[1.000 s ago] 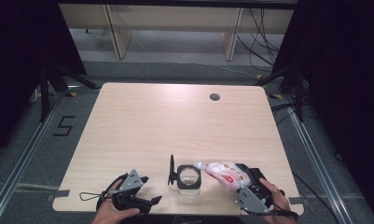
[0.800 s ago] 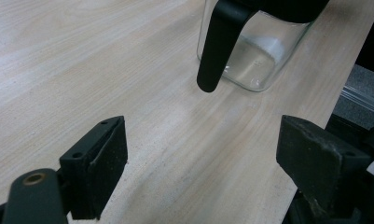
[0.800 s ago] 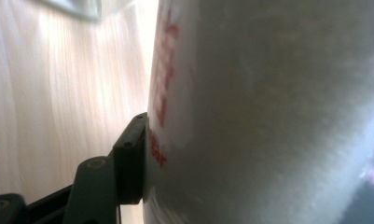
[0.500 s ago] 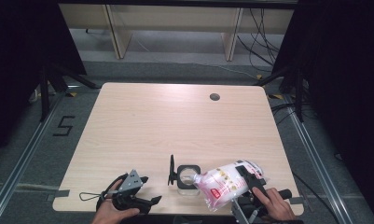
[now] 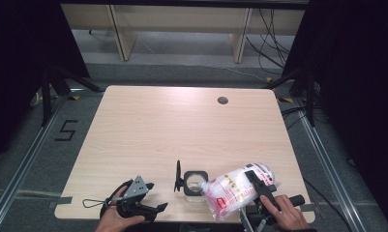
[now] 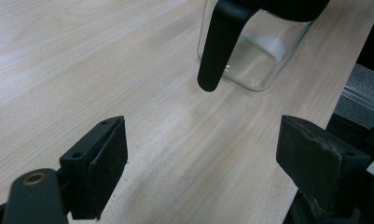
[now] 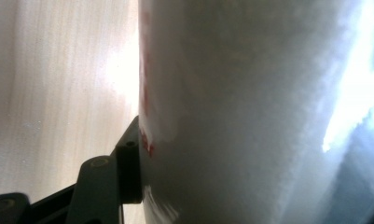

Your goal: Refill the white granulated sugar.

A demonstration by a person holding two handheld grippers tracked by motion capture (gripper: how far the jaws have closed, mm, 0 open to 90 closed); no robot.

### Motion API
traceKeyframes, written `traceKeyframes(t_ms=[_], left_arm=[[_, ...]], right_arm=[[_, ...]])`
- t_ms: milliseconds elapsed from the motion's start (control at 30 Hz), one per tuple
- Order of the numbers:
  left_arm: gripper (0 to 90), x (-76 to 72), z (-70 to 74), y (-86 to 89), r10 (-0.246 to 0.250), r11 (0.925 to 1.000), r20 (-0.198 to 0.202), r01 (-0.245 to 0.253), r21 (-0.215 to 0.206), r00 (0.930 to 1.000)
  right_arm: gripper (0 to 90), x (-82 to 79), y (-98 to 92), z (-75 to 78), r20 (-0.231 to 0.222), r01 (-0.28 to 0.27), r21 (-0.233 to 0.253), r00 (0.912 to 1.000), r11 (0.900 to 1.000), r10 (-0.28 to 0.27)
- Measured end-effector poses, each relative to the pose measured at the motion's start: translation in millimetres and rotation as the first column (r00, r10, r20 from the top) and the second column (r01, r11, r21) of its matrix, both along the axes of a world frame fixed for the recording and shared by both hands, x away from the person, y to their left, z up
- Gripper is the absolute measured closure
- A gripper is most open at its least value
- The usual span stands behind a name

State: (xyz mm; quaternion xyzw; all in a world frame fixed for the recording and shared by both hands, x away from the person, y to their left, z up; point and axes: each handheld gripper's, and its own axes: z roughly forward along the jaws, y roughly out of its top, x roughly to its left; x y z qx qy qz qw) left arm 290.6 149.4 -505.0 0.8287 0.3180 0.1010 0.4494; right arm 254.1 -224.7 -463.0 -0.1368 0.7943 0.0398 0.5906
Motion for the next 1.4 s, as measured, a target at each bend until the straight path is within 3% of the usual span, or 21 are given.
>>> traceKeyframes(t_ms=[67,100,133,167,200,233,300,367,400,467,767,867,1033,1067,1133,1167,1200,1267,1300,1400], left_arm=[[16.0,0.5,-0.2,0.2,-0.007,0.9999,0.003,0.007,0.008,1.0000],[16.0,0.6,-0.2,0.4,-0.008,0.9999,0.004,0.008,0.011,1.0000],[16.0,0.3,-0.4,-0.3,-0.003,1.0000,0.002,0.003,0.001,1.0000],[16.0,0.3,-0.4,-0.3,-0.003,1.0000,0.002,0.003,0.001,1.0000],[16.0,0.6,-0.1,0.3,-0.006,0.9999,0.003,0.006,0.011,1.0000],[16.1,0.6,-0.1,0.3,-0.006,0.9999,0.003,0.006,0.011,1.0000],[16.1,0.8,0.1,0.9,-0.011,0.9997,0.007,0.011,0.020,0.9999],[16.1,0.3,-0.4,-0.2,-0.003,1.0000,0.003,0.003,0.002,1.0000],[16.1,0.5,-0.2,0.1,-0.007,1.0000,0.005,0.007,0.008,1.0000],[16.1,0.1,0.0,0.8,0.001,0.9997,-0.013,0.000,0.025,0.9999],[16.1,-0.1,-0.4,0.1,-0.004,0.9998,-0.016,0.005,0.021,0.9999],[16.1,0.3,-0.7,-0.4,-0.010,0.9997,0.004,0.010,0.021,0.9999],[16.1,0.1,-0.9,0.0,-0.005,0.9998,-0.013,0.006,0.018,0.9999],[16.1,0.2,-1.5,-0.3,-0.003,0.9999,-0.011,0.003,0.012,0.9999],[16.1,-0.1,-0.9,-0.7,-0.004,0.9998,-0.002,0.004,0.019,1.0000],[16.1,-0.5,-0.9,-0.9,0.001,0.9999,-0.004,-0.001,0.017,1.0000],[16.1,-0.3,-0.8,-0.8,0.000,0.9998,-0.003,0.000,0.018,1.0000],[16.1,-0.3,-0.9,-0.2,0.001,0.9997,-0.014,0.000,0.025,0.9999],[16.1,-0.1,-1.1,-0.3,-0.001,0.9997,-0.014,0.001,0.024,0.9999],[16.1,0.0,-1.6,-1.0,0.000,0.9999,-0.002,0.000,0.011,1.0000]], right_arm=[[42.5,-1.5,1.6,0.3,0.014,0.007,-0.012,0.9999,1.000,-0.007],[42.5,-1.8,3.2,2.9,0.027,-0.006,-0.047,0.9996,0.999,0.007],[42.5,-3.1,2.1,0.2,0.015,0.018,-0.008,0.9997,1.000,-0.018],[42.5,-3.1,2.1,0.2,0.015,0.018,-0.008,0.9997,1.000,-0.018],[42.6,-1.6,3.6,1.3,0.036,-0.007,-0.021,0.9993,1.000,0.008],[42.6,-1.8,5.5,4.9,0.051,-0.014,-0.066,0.9985,0.998,0.018],[42.6,-1.9,5.8,4.9,0.055,-0.011,-0.065,0.9984,0.998,0.014],[42.7,-1.1,5.2,2.9,0.071,-0.017,-0.043,0.9973,0.999,0.020],[42.7,-2.8,5.2,3.0,0.057,0.008,-0.041,0.9984,0.999,-0.005],[42.7,-2.7,6.2,4.5,0.068,0.000,-0.059,0.9976,0.998,0.004],[42.8,-2.7,6.6,6.5,0.104,0.001,-0.068,0.9946,0.998,0.006],[42.8,-2.2,6.9,8.6,0.119,-0.010,-0.083,0.9927,0.997,0.020],[42.8,-2.3,6.8,9.3,0.118,-0.004,-0.081,0.9929,0.997,0.013],[42.8,-2.6,6.1,7.8,0.110,0.005,-0.059,0.9939,0.998,0.001],[42.9,-2.8,7.3,9.6,0.103,0.006,-0.088,0.9946,0.996,0.003],[42.9,-3.8,7.0,8.5,0.107,0.016,-0.074,0.9943,0.997,-0.008],[42.9,-3.2,8.1,10.8,0.116,0.000,-0.100,0.9932,0.995,0.011],[42.9,-3.6,7.9,9.9,0.133,0.004,-0.092,0.9911,0.996,0.008],[42.9,-2.5,9.4,12.1,0.148,-0.016,-0.118,0.9884,0.993,0.034],[42.9,-3.7,10.4,13.3,0.144,-0.011,-0.123,0.9892,0.992,0.029]])
